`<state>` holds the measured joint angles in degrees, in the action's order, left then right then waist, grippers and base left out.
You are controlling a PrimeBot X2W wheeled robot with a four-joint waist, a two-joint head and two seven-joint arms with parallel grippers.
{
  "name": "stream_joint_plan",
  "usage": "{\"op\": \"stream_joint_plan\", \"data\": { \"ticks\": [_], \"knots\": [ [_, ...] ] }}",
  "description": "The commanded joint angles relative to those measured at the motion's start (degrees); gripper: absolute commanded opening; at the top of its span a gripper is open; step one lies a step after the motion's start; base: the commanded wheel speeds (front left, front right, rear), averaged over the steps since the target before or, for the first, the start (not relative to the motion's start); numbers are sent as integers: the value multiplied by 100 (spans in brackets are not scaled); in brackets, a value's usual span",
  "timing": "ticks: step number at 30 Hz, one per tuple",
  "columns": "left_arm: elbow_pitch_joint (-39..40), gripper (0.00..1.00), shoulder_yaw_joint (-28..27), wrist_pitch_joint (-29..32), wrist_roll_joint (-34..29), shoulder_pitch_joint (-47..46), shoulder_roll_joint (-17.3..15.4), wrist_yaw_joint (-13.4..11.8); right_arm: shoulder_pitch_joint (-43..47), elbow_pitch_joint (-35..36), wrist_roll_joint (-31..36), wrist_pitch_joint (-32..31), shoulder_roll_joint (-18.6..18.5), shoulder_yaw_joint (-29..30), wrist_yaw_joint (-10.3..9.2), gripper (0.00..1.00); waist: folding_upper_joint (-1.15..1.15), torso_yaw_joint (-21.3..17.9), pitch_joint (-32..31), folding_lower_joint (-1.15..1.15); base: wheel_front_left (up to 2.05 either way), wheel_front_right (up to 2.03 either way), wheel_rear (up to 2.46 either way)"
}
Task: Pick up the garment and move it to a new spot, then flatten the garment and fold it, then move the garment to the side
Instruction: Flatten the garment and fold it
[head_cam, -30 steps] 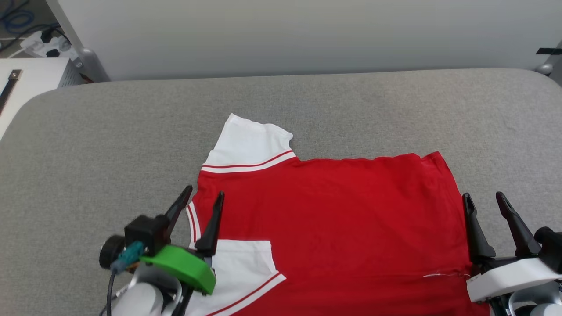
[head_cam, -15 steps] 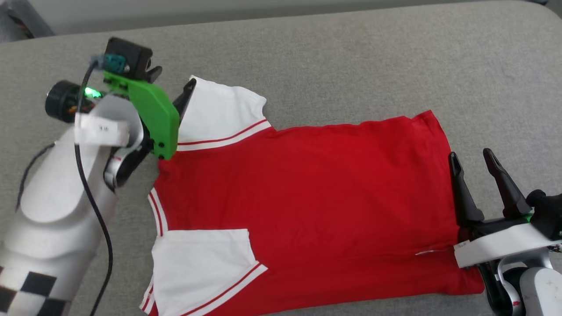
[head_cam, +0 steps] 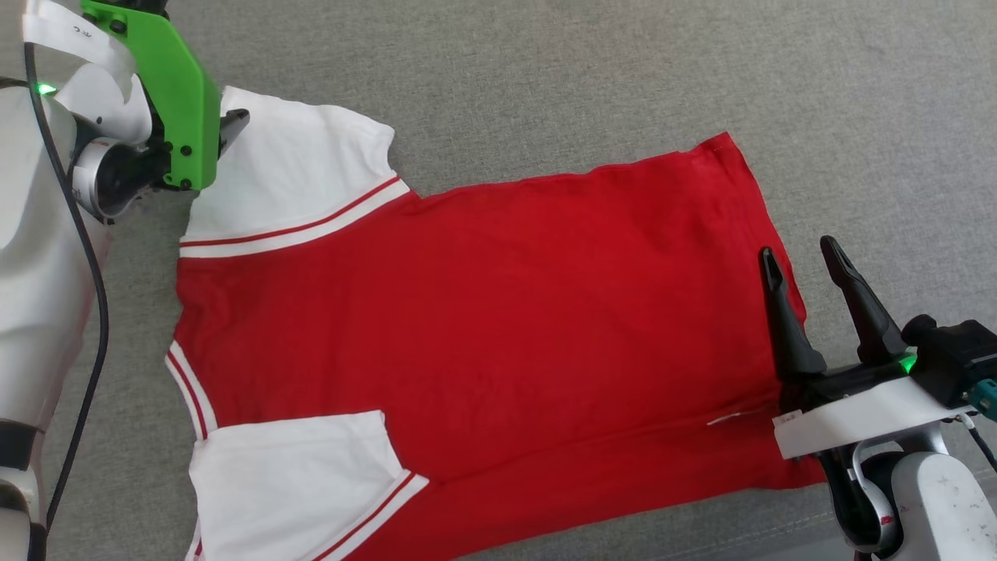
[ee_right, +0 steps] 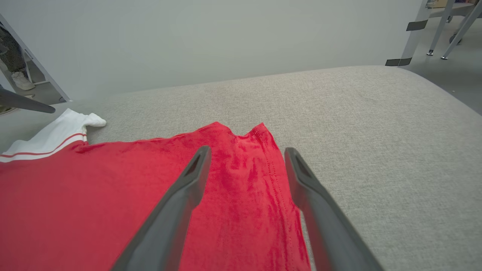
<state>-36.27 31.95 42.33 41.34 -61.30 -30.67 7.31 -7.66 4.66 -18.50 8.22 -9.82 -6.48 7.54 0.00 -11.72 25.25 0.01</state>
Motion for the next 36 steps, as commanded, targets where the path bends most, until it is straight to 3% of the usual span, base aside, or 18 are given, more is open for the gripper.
{"op": "stream_joint_plan", "data": {
  "ticks": [1,10,11,12,15,27,31,36],
  "knots": [
    [-114,100,12,-43,-8,-121,-27,17,-125,-2,-26,56,22,-36,-5,100,0,-193,229,-1,0,0,0],
    [-904,100,51,-180,38,-279,117,6,-357,-168,-23,106,-41,-86,-5,100,0,-303,401,-1,0,0,0],
    [-956,53,63,-115,72,-259,140,7,-363,-173,-29,107,-42,-82,-5,100,0,-306,398,-1,0,0,0],
    [-1008,0,73,-10,132,-236,168,8,-368,-179,-34,108,-44,-75,-5,100,0,-306,394,-1,0,0,0],
    [-1042,0,70,112,244,-233,197,10,-378,-180,-43,96,-59,-48,-5,100,0,-296,381,-1,0,0,0],
    [-857,0,-215,-659,527,94,309,-74,-265,-237,-128,-280,-263,107,-5,100,0,-91,-153,-1,0,0,0],
    [-506,0,-417,-1124,685,330,373,-134,-203,-262,15,-768,-545,179,-5,100,0,61,-411,-1,0,0,0],
    [222,0,-452,-1215,779,797,352,-263,-298,-211,-116,-1650,-834,229,-5,100,0,271,-605,-1,0,0,0]
  ]
}}
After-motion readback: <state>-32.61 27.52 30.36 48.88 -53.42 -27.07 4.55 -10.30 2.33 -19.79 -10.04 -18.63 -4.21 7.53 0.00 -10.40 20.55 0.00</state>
